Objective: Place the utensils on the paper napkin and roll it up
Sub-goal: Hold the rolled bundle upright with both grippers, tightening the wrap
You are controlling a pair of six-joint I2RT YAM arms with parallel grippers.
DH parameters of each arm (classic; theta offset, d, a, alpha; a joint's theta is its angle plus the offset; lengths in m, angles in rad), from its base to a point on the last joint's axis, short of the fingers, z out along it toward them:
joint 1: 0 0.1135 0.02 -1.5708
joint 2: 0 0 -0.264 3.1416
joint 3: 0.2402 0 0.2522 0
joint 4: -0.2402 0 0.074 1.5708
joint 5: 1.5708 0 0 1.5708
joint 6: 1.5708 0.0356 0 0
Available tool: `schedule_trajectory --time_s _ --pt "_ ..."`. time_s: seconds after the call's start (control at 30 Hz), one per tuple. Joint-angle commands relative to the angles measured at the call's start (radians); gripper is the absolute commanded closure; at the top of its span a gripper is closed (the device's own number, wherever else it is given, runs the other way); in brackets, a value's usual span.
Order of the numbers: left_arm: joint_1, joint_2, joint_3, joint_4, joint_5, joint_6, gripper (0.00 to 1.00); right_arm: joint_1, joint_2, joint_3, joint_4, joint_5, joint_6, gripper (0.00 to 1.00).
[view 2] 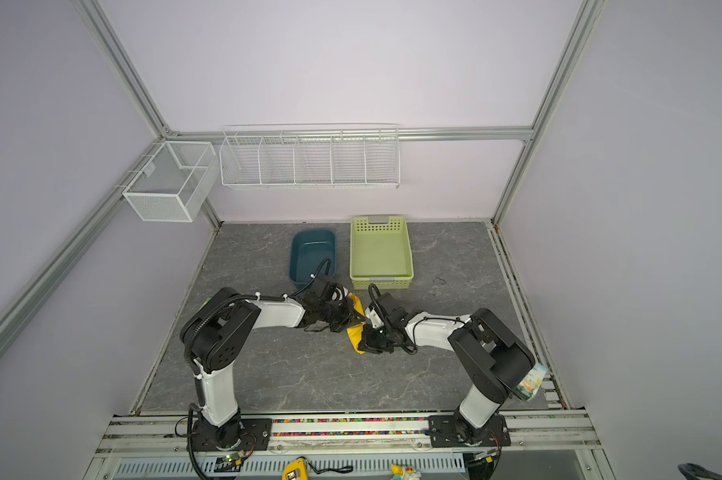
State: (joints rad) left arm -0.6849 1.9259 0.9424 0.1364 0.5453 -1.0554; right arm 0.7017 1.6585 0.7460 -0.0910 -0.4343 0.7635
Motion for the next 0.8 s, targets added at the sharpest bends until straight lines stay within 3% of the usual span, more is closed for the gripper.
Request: schedule_trajectory --time_s 0.0,0.33,0.63,0.77 --pt "0.01 -0.022 -0.065 -0.031 -0.097 -0.059 1.0 -0.023 0.012 -0.019 -0.167 0.061 -0.048 0.93" --pt "0.015 -0.136 -0.154 0.002 -0.146 -0.111 1.0 -0.06 0.047 -0.017 -0.136 0.038 -0.044 0.93" --pt "0.001 -0.182 0.019 -0.201 -0.164 0.011 1.0 -0.059 0.089 -0.034 -0.115 0.047 -0.061 0.93" --pt "-0.002 -0.153 0.065 -0.215 -0.136 0.022 1.0 -0.046 0.114 -0.033 -0.116 0.064 -0.07 0.93"
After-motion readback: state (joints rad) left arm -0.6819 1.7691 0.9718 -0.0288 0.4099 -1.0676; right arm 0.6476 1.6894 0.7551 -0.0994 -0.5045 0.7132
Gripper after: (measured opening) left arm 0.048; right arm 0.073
